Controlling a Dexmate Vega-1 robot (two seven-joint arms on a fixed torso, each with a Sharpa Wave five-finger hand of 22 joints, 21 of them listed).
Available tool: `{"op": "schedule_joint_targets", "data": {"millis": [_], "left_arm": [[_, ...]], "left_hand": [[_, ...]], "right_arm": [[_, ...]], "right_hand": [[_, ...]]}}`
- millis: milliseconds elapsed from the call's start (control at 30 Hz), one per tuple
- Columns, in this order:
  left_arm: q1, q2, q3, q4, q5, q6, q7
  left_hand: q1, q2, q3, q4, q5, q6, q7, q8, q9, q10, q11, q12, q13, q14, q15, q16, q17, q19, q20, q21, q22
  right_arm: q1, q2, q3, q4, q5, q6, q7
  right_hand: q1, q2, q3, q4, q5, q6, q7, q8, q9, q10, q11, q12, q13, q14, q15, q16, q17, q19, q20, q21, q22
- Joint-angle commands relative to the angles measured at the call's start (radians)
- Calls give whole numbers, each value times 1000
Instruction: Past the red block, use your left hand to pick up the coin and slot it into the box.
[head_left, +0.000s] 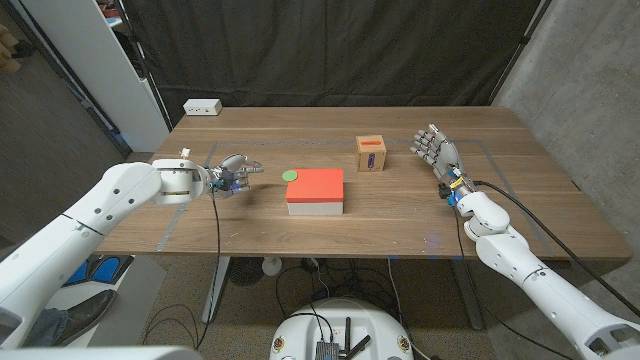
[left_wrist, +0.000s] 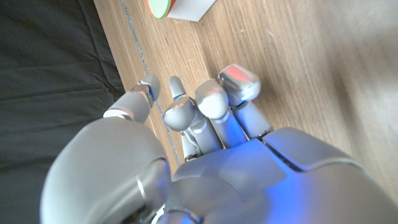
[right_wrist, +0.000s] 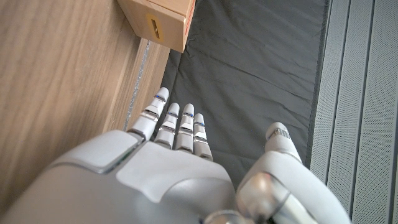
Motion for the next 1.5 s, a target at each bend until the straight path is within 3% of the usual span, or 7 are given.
{"op": "schedule_joint_targets", "data": {"millis": [33,267,367,733,1500], "left_arm": [[-97,4,82,-13,-105,70,151],[-163,-5,141,-19,-149,103,268],[-223,-14,191,-5,-161,153,334],[-299,-37,264,35,-158,177,302],[-322,-20,298,47,-180,192,234]], "left_hand": [[-6,1,1,-1,6,-1,1,15,4,3,1,3,9,-5,-4,7,2,-2,-42,-3,2],[7,2,3,-4,7,4,-2,24,-2,-3,1,-8,0,-8,-3,3,-10,0,-43,-5,0],[9,3,3,-3,7,9,9,28,-5,-4,1,-11,-3,-4,-4,8,-7,-1,-42,-6,0],[8,7,1,1,6,11,12,40,-22,1,1,-1,10,-3,-4,14,-5,-4,-42,-9,0],[-4,10,8,2,7,-17,22,51,-42,-5,1,-14,14,-13,-5,12,3,-5,-42,-12,-1]], "right_arm": [[22,-5,3,52,18,14,57],[37,-2,4,98,24,28,84],[44,1,6,113,30,32,94],[57,3,10,135,36,38,108],[42,-5,15,123,38,40,108]], "right_hand": [[16,0,-3,0,0,12,-2,-2,-1,8,-1,-3,5,3,1,0,5,-5,-2,0,2],[17,0,-3,0,0,12,-3,-2,-1,9,-1,-3,5,5,4,0,5,-4,-2,0,2],[17,0,-3,0,0,12,-4,-3,-1,10,1,-3,5,5,4,0,5,-4,-2,1,2],[18,1,-4,0,1,15,-5,-2,-1,13,-1,-2,6,6,5,0,5,-4,-1,1,2],[19,1,-5,0,1,16,-6,-3,-1,18,1,-2,7,11,6,1,5,-6,1,1,2]]}}
